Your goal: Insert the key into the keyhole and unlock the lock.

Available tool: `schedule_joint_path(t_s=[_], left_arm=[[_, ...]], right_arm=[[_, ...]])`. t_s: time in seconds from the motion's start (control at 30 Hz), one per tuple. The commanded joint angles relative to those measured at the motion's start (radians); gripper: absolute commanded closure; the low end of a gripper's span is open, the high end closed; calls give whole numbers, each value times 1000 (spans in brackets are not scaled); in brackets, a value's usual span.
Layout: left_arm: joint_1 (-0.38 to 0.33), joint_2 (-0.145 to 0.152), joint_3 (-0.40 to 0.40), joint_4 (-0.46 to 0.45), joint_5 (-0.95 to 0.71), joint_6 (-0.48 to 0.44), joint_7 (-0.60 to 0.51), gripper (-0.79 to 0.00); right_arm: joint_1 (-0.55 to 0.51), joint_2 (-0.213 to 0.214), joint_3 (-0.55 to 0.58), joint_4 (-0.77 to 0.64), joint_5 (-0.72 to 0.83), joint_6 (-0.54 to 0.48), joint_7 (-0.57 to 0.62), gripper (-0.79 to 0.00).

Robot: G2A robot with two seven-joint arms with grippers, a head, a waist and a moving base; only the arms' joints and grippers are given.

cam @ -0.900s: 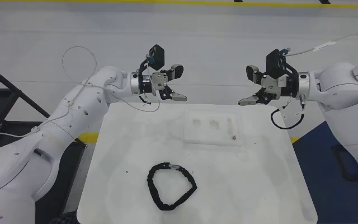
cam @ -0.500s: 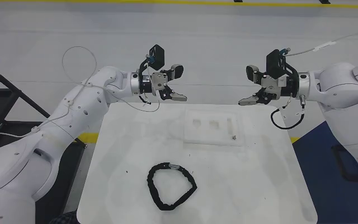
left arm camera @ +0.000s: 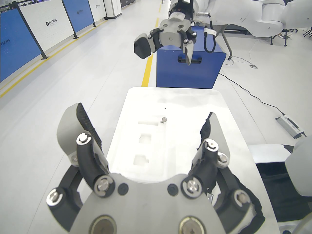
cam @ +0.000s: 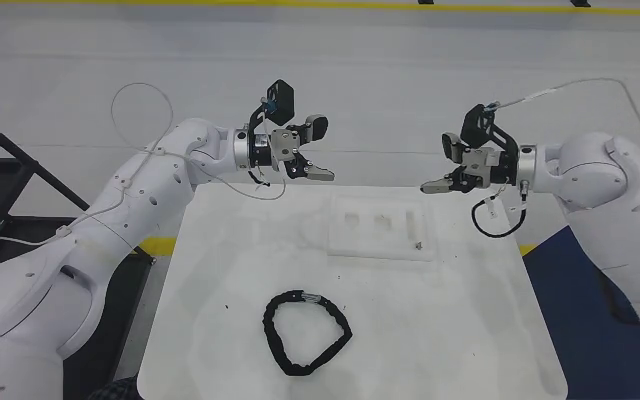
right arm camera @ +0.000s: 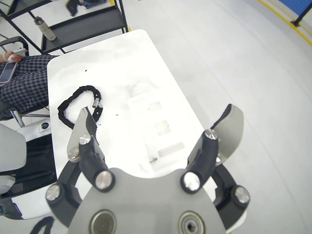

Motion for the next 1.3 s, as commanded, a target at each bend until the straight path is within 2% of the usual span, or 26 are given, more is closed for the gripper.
schedule_joint_path(t_s=[0.0,0.27,0.43,0.53,0.67,0.9,1.27], left_arm=[[0,0,0,0,0,0,0,-785],[0,0,0,0,0,0,0,-785],[0,0,0,0,0,0,0,-785],[0,0,0,0,0,0,0,-785],[0,0,0,0,0,0,0,-785],[0,0,0,0,0,0,0,-785],[0,0,0,0,0,0,0,-785]], right_arm=[[8,-8,-24,31,-34,31,20,-785],[37,-68,-161,161,-27,154,106,-785],[29,-105,-226,204,-5,274,137,-785],[13,-123,-237,246,17,399,98,-785],[-5,-137,-241,270,38,490,80,-785],[-39,-157,-250,267,97,632,143,-785],[-50,-182,-261,293,135,707,219,-785]])
